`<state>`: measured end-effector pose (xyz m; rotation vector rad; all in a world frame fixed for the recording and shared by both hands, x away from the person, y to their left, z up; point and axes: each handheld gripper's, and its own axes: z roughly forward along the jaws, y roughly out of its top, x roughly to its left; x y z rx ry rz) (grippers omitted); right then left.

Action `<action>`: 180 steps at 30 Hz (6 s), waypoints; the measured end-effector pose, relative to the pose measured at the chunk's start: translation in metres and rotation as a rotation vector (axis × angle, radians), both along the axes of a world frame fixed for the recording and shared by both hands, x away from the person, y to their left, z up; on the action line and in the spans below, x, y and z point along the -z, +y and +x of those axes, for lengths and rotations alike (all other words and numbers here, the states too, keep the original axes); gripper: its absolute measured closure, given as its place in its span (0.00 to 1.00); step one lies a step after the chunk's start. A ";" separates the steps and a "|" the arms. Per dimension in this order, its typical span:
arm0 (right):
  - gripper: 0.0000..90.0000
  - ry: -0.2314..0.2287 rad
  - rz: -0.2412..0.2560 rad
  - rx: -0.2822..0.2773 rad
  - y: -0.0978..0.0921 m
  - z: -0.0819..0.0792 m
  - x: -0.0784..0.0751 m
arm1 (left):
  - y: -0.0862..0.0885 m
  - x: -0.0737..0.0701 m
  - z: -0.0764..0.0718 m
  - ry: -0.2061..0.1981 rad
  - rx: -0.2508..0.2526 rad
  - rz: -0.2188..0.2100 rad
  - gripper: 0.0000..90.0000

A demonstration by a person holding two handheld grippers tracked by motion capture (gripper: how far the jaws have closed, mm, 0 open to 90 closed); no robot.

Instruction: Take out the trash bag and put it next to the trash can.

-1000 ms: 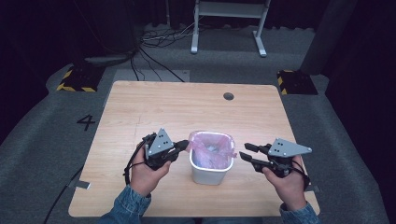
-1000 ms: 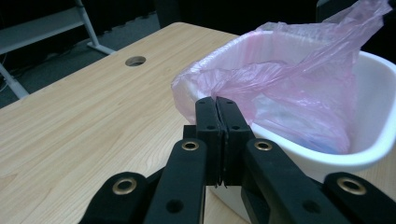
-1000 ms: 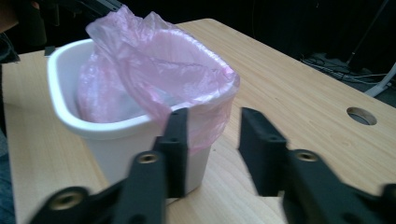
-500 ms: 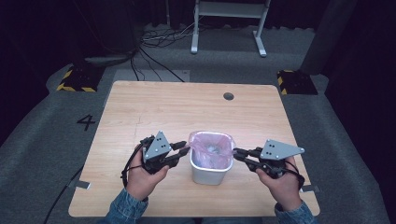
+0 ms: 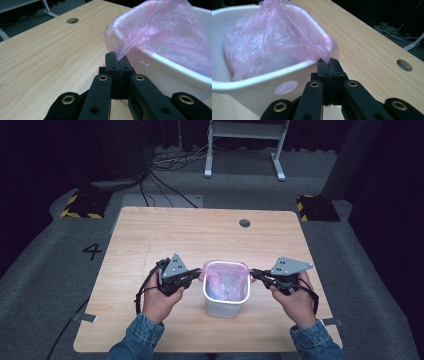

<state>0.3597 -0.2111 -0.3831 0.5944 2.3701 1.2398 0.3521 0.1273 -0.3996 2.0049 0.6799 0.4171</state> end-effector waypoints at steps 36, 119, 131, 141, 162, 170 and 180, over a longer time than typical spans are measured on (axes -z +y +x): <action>0.85 0.127 0.015 0.073 0.007 0.016 0.012 | 0.001 -0.007 -0.014 -0.017 -0.030 -0.017 0.79; 0.28 0.071 0.095 0.002 0.052 -0.018 -0.019 | 0.026 -0.035 -0.032 -0.021 0.004 -0.140 0.94; 0.24 0.169 -0.080 -0.049 0.103 -0.009 -0.021 | 0.030 -0.029 -0.038 -0.031 -0.004 -0.152 0.79; 0.51 0.285 -0.216 -0.056 0.124 0.003 -0.011 | 0.023 -0.018 -0.044 0.011 0.054 -0.122 0.54; 0.99 0.212 -0.024 -0.079 0.096 0.003 -0.023 | 0.004 -0.006 -0.044 0.029 0.055 -0.065 0.43; 0.99 0.149 0.040 -0.097 0.089 -0.003 -0.042 | 0.004 -0.005 -0.044 0.028 0.067 -0.052 0.45; 0.99 0.046 0.106 -0.108 0.078 -0.013 -0.073 | 0.021 -0.008 -0.050 0.044 0.044 0.005 0.41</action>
